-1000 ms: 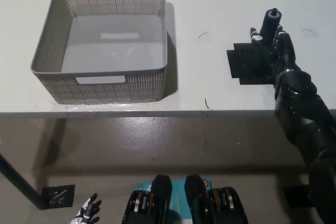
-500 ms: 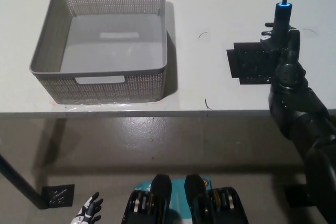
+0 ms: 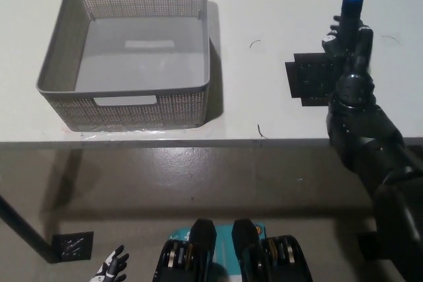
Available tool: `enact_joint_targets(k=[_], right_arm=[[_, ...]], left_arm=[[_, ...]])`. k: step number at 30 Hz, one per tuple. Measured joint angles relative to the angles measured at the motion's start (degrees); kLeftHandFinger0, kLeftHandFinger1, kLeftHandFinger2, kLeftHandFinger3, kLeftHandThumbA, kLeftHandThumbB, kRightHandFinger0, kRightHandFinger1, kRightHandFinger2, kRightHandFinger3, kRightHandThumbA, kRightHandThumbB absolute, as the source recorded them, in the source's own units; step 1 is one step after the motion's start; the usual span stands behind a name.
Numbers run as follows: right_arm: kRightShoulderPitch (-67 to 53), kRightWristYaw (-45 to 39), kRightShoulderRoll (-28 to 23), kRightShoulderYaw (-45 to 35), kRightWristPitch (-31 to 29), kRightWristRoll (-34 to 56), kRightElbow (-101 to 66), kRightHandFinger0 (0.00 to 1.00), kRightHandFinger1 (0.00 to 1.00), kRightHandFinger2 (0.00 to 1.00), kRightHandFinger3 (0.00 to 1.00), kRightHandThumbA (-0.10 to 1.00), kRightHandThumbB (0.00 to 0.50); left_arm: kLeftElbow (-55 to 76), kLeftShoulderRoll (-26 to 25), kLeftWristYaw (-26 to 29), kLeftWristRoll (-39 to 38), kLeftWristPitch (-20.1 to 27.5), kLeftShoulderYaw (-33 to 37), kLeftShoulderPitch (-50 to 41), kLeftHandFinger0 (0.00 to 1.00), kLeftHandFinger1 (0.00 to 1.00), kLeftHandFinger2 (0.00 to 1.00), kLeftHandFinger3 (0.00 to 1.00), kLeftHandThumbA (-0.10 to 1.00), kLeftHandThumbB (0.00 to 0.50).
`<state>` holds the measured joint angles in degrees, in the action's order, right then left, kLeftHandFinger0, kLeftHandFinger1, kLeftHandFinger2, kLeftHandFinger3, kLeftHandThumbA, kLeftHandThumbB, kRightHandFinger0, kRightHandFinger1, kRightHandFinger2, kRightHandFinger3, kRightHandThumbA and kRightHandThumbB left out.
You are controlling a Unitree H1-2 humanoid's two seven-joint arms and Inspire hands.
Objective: Use the right hand to pick up a electric screw driver and put it into a container on the left side
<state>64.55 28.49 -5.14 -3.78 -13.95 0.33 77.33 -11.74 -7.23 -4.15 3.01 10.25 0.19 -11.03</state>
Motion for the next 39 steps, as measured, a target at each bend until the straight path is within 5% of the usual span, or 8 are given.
enact_joint_targets(k=[17,22,39], right_arm=[[3.93,1.87,8.96,5.71,-0.55,-4.34,-10.41,0.00,0.05,0.49,0.60,-0.10,0.149],[3.95,2.72,11.60,6.45,0.67,-5.51,-13.11,0.00,0.10,0.61,0.68,-0.10,0.142],[3.38,4.31,19.59,12.35,5.24,-11.60,-26.28,0.00,0.17,0.64,0.74,-0.10,0.121]], left_arm=[[0.17,0.66,-0.10,-0.13,0.21,0.03,-2.83,1.00,1.00,1.00,1.00,0.98,0.016],[0.32,1.05,-0.44,-0.39,0.12,0.12,-3.95,1.00,1.00,1.00,1.00,0.96,0.018],[0.17,1.17,-0.21,1.24,0.46,2.07,-5.58,1.00,1.00,1.00,1.00,1.00,0.002]])
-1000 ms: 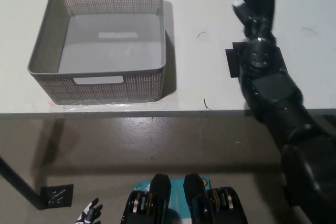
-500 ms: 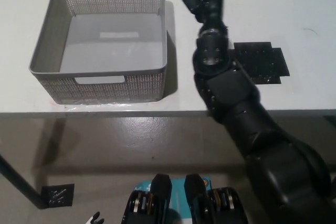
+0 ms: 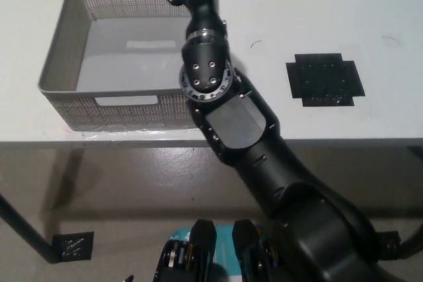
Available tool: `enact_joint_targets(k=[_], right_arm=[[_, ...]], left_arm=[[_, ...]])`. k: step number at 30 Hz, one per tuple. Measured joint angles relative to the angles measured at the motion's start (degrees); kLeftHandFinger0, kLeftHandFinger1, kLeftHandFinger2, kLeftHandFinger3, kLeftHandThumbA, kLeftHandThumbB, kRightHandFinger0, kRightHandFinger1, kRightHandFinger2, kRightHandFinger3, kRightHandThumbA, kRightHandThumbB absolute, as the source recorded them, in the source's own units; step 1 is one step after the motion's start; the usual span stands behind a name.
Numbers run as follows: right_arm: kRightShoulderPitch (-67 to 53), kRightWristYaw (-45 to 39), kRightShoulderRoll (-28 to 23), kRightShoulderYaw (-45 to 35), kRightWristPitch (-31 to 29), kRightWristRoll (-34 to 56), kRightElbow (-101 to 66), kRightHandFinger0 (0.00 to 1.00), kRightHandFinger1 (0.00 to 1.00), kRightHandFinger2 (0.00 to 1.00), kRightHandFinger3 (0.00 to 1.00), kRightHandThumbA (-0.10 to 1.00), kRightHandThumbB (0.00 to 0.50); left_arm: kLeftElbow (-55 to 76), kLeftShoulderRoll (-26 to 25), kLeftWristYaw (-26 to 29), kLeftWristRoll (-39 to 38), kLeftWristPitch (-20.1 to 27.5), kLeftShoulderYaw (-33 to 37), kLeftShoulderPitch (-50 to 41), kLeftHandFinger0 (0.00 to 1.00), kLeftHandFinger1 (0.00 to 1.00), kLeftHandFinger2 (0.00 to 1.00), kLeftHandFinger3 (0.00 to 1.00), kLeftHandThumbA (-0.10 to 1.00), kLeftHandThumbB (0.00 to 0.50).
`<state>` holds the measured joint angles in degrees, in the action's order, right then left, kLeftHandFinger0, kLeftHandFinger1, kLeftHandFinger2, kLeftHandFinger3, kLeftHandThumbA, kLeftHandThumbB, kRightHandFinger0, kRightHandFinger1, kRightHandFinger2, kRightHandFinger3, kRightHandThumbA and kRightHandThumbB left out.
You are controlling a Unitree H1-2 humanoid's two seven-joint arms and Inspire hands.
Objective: Use the right hand to pick up a electric screw driver and put it into a container on the left side
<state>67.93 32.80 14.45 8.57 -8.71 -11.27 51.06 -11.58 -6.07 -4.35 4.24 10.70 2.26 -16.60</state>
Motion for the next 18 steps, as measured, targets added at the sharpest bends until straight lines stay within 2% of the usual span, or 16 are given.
enact_joint_targets(k=[11,12,18], right_arm=[[-3.53,-0.07,1.81,0.82,-0.38,-1.30,2.71,0.00,0.19,0.65,0.73,-0.10,0.106],[-3.66,-0.07,1.83,0.90,-0.62,-1.41,3.83,0.00,0.21,0.66,0.72,-0.10,0.090],[-5.44,0.03,1.80,1.20,-1.67,-1.66,10.74,0.00,0.31,0.70,0.79,-0.10,0.086]], left_arm=[[-0.75,-0.07,-0.01,1.37,1.03,1.24,-0.34,1.00,1.00,0.99,1.00,1.00,0.007],[-0.88,-0.12,-0.02,1.41,1.19,1.35,-0.34,1.00,1.00,0.97,1.00,1.00,0.013],[-0.95,-0.64,-0.13,1.48,1.76,2.00,-0.32,1.00,1.00,0.95,1.00,1.00,0.000]])
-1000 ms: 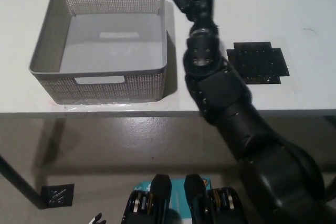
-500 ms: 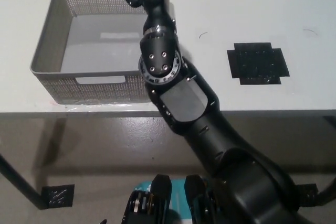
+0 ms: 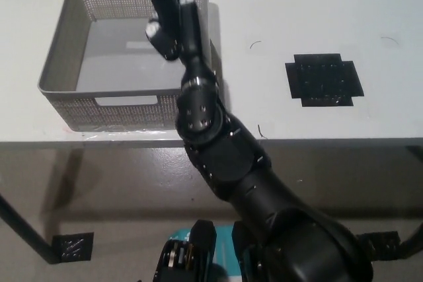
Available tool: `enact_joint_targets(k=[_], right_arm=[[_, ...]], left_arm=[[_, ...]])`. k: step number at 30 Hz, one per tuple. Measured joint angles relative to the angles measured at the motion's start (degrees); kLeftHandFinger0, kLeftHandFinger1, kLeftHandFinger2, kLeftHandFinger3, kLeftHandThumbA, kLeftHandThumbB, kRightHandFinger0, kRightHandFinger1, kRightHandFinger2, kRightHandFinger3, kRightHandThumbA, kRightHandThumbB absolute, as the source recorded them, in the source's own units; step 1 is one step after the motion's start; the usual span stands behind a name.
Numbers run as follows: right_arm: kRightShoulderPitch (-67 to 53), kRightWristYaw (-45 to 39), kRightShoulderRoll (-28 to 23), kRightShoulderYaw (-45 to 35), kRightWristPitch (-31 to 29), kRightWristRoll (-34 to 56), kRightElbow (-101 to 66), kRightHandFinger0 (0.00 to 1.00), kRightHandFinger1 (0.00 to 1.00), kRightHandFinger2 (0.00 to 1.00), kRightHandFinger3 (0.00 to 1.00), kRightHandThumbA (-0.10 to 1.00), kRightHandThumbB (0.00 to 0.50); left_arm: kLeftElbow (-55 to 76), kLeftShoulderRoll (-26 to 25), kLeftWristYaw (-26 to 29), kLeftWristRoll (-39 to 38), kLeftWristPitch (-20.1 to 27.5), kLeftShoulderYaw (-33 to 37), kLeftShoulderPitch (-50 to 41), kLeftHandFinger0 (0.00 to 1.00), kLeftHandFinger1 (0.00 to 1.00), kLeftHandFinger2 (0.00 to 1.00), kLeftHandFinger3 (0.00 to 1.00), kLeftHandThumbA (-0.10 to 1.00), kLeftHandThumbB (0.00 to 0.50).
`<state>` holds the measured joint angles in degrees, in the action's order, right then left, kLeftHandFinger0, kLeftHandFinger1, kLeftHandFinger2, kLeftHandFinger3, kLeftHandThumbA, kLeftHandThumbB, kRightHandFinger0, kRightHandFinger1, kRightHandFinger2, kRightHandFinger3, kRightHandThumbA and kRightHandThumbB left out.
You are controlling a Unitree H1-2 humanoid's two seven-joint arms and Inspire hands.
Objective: Use the right hand to pick up a electric screw driver and put it into a container on the left side
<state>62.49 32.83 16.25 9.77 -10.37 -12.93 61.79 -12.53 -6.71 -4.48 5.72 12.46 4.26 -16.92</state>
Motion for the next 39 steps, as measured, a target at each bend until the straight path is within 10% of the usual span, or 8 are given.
enact_joint_targets(k=[14,20,39], right_arm=[[-0.23,-1.26,-0.64,-2.08,-4.18,0.50,4.22,0.04,0.42,0.84,0.90,-0.10,0.130],[-1.85,-4.44,-1.18,-2.51,-5.45,1.32,1.66,1.00,1.00,1.00,1.00,0.62,0.299],[-4.62,-17.90,-4.36,-2.53,-5.45,3.74,-4.15,1.00,1.00,1.00,1.00,0.88,0.289]], left_arm=[[0.21,-0.63,-0.35,0.44,0.19,1.64,0.68,1.00,0.99,0.89,1.00,1.00,0.000],[0.39,-0.78,-0.79,0.47,0.12,1.83,0.81,0.98,0.96,0.87,1.00,1.00,0.020],[0.38,-1.47,-0.85,1.13,0.39,1.88,0.97,0.90,0.89,0.84,1.00,1.00,0.000]])
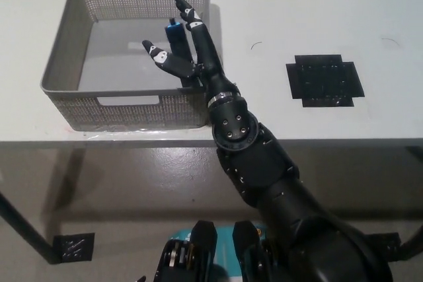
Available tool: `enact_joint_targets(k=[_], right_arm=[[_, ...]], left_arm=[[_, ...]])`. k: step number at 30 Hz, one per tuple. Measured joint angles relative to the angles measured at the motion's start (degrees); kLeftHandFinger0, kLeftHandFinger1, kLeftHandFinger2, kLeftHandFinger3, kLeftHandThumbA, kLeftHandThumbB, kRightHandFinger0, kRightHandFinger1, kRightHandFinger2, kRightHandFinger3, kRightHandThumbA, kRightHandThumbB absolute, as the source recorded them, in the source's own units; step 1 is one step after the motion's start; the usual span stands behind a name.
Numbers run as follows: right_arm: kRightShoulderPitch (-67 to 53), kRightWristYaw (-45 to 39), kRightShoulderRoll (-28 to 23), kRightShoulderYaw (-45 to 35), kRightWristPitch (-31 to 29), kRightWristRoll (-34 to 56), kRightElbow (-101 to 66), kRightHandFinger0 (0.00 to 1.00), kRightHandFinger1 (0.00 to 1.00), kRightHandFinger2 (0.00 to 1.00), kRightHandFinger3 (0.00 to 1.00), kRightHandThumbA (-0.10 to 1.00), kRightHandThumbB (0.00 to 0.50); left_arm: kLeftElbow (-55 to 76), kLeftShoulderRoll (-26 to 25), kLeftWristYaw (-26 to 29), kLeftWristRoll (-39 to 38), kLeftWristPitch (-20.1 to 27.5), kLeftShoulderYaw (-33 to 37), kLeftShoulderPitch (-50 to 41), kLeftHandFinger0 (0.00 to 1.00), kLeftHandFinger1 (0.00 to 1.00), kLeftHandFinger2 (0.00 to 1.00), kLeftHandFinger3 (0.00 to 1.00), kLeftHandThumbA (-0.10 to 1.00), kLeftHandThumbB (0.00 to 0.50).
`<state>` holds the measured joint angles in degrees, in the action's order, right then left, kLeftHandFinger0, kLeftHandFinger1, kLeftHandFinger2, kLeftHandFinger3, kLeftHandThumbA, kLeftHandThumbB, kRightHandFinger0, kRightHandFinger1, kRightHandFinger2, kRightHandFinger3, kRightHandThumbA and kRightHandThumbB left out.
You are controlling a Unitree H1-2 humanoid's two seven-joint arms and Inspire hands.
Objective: Use the right hand to pick up a electric screw driver and put it into a container on the left side
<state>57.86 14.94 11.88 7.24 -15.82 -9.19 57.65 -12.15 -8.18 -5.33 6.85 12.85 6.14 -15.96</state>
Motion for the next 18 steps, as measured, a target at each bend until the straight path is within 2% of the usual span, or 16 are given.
enact_joint_targets(k=[1,5,10,14,18], right_arm=[[-0.28,-0.35,-0.23,0.00,0.31,0.04,-0.62,1.00,1.00,1.00,1.00,0.90,0.277],[-1.80,-1.48,-1.91,-0.02,2.49,0.04,-5.92,1.00,1.00,1.00,1.00,0.95,0.313],[-3.41,-2.79,-4.49,-1.02,5.99,0.20,-16.63,1.00,1.00,1.00,1.00,0.94,0.298],[-4.07,-3.57,-6.23,-1.80,8.38,0.30,-24.12,1.00,1.00,1.00,1.00,0.95,0.316],[-5.86,-4.40,-7.90,-2.37,10.52,0.43,-32.90,1.00,1.00,1.00,1.00,0.96,0.289]], left_arm=[[0.00,-0.02,0.00,0.03,0.00,0.01,0.04,0.89,0.88,0.84,1.00,1.00,0.000],[-0.04,-0.34,0.01,0.34,0.11,-0.01,0.37,0.86,0.86,0.84,1.00,1.00,0.009],[-0.04,-0.66,0.01,0.66,0.11,0.00,0.54,0.84,0.86,0.83,1.00,1.00,0.016],[-0.05,-0.66,0.02,0.76,0.08,-0.04,0.63,0.82,0.84,0.81,1.00,1.00,0.030],[-0.05,-0.65,0.06,0.85,-0.08,-0.22,0.80,0.82,0.84,0.82,1.00,1.00,0.013]])
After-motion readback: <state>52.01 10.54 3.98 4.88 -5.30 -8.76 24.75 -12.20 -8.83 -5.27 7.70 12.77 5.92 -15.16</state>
